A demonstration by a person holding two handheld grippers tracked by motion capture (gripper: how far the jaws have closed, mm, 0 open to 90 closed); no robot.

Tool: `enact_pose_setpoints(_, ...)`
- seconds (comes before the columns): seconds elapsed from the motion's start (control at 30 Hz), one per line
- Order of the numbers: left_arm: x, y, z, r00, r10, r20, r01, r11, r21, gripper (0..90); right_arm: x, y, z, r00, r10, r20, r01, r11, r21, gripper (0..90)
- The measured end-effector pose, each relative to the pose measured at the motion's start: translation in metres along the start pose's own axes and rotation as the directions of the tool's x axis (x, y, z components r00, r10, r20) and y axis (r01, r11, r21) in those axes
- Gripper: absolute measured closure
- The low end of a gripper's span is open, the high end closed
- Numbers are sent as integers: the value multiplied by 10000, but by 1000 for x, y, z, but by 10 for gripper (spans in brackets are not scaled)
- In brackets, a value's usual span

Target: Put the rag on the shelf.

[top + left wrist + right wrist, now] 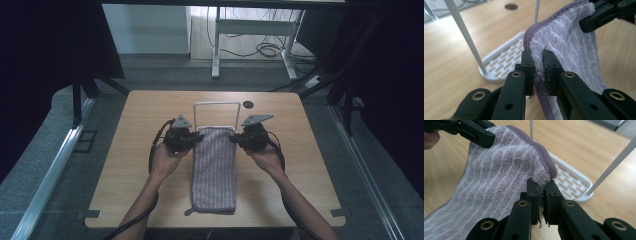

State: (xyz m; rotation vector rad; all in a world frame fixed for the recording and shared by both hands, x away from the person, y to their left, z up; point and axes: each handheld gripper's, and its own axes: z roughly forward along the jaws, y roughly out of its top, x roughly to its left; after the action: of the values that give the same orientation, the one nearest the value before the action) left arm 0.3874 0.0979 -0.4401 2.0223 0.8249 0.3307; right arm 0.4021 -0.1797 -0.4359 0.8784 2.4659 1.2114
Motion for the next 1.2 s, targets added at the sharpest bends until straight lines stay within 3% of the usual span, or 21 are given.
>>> enact_pose_setpoints(0.2, -4, 25, -19, 9992, 193, -346, -208, 9989, -427, 798, -2, 25, -24, 9998, -183, 118, 190, 9979, -624, 845)
enact_pose_setpoints(0.43, -2, 48, -30, 9979, 507, -399, -540, 9948, -862, 801, -5, 45, -42, 9987, -366, 348, 401, 9936, -1059, 846)
enact_pose_setpoints(0.83, -1, 92, -43, 9866, 1265, -1028, -1364, 9860, -961, 799, -14, 78, -63, 9938, -622, 926, 763, 9845, -1580, 844)
enact_pose_setpoints(1.2, 16, 132, -52, 9839, 1010, -1472, -1182, 9865, -1132, 799, -25, 117, -71, 9844, -874, 1529, 1165, 9743, -1930, 843)
